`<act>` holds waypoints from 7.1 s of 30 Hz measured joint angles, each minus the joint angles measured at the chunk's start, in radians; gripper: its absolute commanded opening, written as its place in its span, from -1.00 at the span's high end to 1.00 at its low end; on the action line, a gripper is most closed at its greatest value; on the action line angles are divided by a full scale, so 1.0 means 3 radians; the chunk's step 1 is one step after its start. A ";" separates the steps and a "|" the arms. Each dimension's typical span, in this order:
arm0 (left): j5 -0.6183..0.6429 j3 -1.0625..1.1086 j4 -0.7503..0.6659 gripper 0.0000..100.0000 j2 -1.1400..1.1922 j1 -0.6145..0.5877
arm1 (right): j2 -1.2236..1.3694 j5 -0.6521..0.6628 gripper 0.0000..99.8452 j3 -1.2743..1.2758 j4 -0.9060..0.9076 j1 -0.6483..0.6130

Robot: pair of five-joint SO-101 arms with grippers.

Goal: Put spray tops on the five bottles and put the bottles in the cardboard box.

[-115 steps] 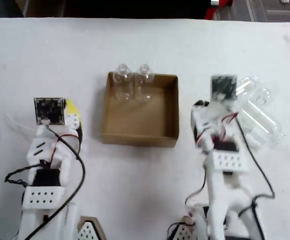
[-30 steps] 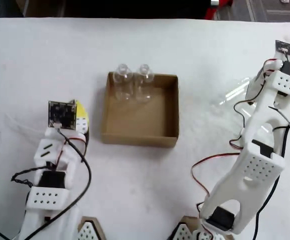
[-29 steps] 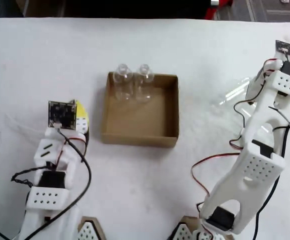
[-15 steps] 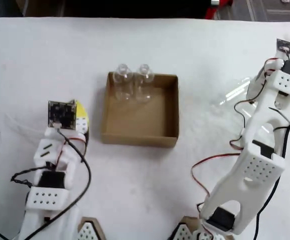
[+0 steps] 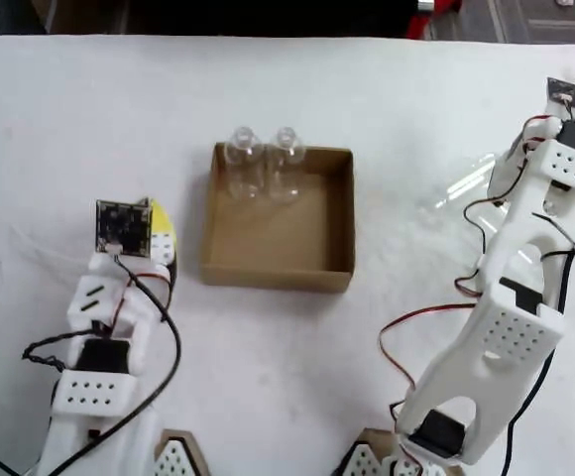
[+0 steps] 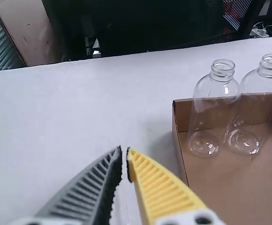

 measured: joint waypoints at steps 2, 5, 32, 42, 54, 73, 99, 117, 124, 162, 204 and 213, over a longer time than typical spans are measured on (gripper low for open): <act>0.0000 0.0000 0.0000 0.95 0.0000 0.0000 | 0.0000 0.0000 0.79 0.0000 0.0000 0.0000; 0.0000 0.0000 0.0000 0.95 0.0000 0.0000 | 0.0000 0.0000 0.79 0.0000 0.0000 0.0000; 0.0000 0.0000 0.0000 0.95 0.0000 0.0000 | -0.0230 0.0000 0.80 -0.0138 0.0072 -0.0010; 0.0000 0.0000 0.0000 0.95 0.0000 0.0000 | -0.0455 0.0000 0.97 -0.0138 0.0072 -0.0010; -0.0133 0.0000 0.0000 0.95 0.0000 0.0041 | -0.0496 0.0000 0.97 -0.0153 -0.0092 0.0000; -0.0159 0.0000 0.0000 0.95 0.0000 0.0113 | -0.0363 0.0123 0.96 -0.0348 -0.0829 0.0476; -0.0159 0.0000 0.0000 0.95 0.0000 0.0113 | 0.0680 0.0624 0.44 -0.0348 -0.1990 0.0256; -0.0159 0.0000 0.0000 0.95 0.0000 0.0128 | 0.1309 0.0634 0.95 -0.0353 -0.2619 0.0302; -0.0159 0.0000 0.0000 0.95 0.0000 0.0128 | 0.1309 0.0650 0.97 -0.0358 -0.2537 0.0378; -0.0159 0.0051 0.0000 0.95 0.0000 0.0128 | -0.1944 0.2005 0.97 0.0102 0.0609 0.0256; -0.0164 0.0051 0.0000 0.95 0.0000 0.0128 | -0.4803 0.5166 0.49 0.6373 -0.1770 0.0465; -0.0164 0.0051 0.0000 0.95 0.0000 0.0128 | -0.4803 0.4450 0.50 0.5033 -0.0619 -0.0102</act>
